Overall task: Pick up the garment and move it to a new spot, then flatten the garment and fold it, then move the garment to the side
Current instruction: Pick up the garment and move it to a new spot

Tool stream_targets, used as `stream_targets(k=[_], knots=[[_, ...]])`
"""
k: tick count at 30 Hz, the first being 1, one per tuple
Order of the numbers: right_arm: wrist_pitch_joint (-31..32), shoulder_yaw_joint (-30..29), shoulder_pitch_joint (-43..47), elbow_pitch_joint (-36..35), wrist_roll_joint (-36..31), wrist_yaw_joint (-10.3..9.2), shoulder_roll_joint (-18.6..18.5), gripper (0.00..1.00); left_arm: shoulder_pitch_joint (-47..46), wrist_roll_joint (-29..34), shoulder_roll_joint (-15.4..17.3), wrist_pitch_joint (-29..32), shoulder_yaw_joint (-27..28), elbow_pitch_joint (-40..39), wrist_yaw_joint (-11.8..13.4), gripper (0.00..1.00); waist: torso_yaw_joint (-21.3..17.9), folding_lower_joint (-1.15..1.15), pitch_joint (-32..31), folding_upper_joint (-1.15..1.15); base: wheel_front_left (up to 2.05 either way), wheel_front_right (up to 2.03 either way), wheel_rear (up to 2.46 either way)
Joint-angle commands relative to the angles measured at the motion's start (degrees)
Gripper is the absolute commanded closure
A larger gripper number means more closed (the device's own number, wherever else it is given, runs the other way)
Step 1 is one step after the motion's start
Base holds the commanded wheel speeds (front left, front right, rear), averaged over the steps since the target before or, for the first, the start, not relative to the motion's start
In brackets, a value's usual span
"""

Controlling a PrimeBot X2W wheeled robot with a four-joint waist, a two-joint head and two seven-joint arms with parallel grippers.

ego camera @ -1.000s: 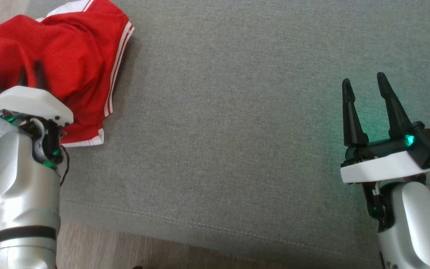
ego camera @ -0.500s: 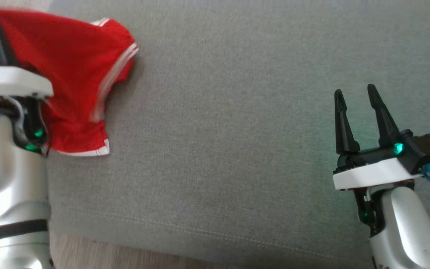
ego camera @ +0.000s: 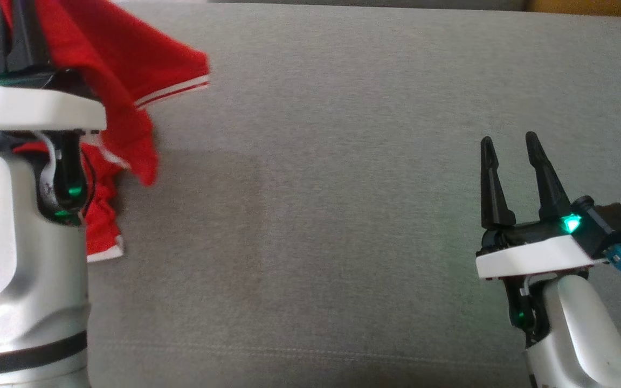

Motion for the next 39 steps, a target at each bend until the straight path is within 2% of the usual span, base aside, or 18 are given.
stream_targets(k=[1,11,18,23,30,31,32,34,39], knots=[[-0.76,1.55,-1.05,-1.77,0.61,0.44,0.46,0.0,-2.69,0.73,1.79,0.8,1.14,-2.97,0.63,1.0,-2.36,0.0,-0.02,0.0,0.0,0.0,0.0],[-1.06,1.99,-3.12,-4.27,4.62,0.44,0.47,0.0,-5.91,4.45,0.03,5.58,-4.93,-3.87,2.24,1.0,-12.75,0.0,2.74,0.0,0.0,0.0,0.0],[-1.07,2.84,-4.0,-7.35,6.61,0.44,0.47,0.0,-8.13,6.41,-3.12,5.6,-12.62,1.92,3.15,1.0,-20.21,0.0,5.51,0.0,0.0,0.0,0.0],[-1.08,3.24,-4.39,-8.67,7.93,0.44,0.47,0.0,-8.09,5.59,-4.2,3.46,-21.46,8.96,4.0,1.0,-24.66,0.0,6.63,0.0,0.0,0.0,0.0],[-1.08,2.78,-4.27,-9.32,8.28,0.44,0.48,0.0,-6.81,-5.21,-4.28,1.88,-41.54,14.87,6.06,1.0,-27.17,0.0,6.95,0.0,0.0,0.0,0.0],[-1.08,2.61,-4.19,-9.44,8.24,0.44,0.48,0.0,-6.88,-6.22,-4.29,2.13,-44.45,15.57,5.94,0.6,-27.08,0.0,6.93,0.0,0.0,0.0,0.0],[-1.08,2.31,-4.08,-9.55,8.16,0.44,0.48,0.0,-6.94,-7.13,-4.29,2.17,-47.17,16.13,5.78,0.02,-26.8,0.0,6.86,0.0,0.0,0.0,0.0],[-1.08,1.64,-3.77,-9.58,7.98,0.44,0.48,0.0,-6.96,-8.96,-4.29,2.22,-51.75,17.24,5.75,0.0,-25.99,0.0,6.47,0.0,0.0,0.0,0.0],[-1.08,1.22,-3.44,-9.12,7.61,0.44,0.48,0.0,-6.9,-12.55,-4.29,1.89,-57.25,19.08,6.29,0.0,-23.97,0.0,5.41,0.0,0.0,0.0,0.0]])
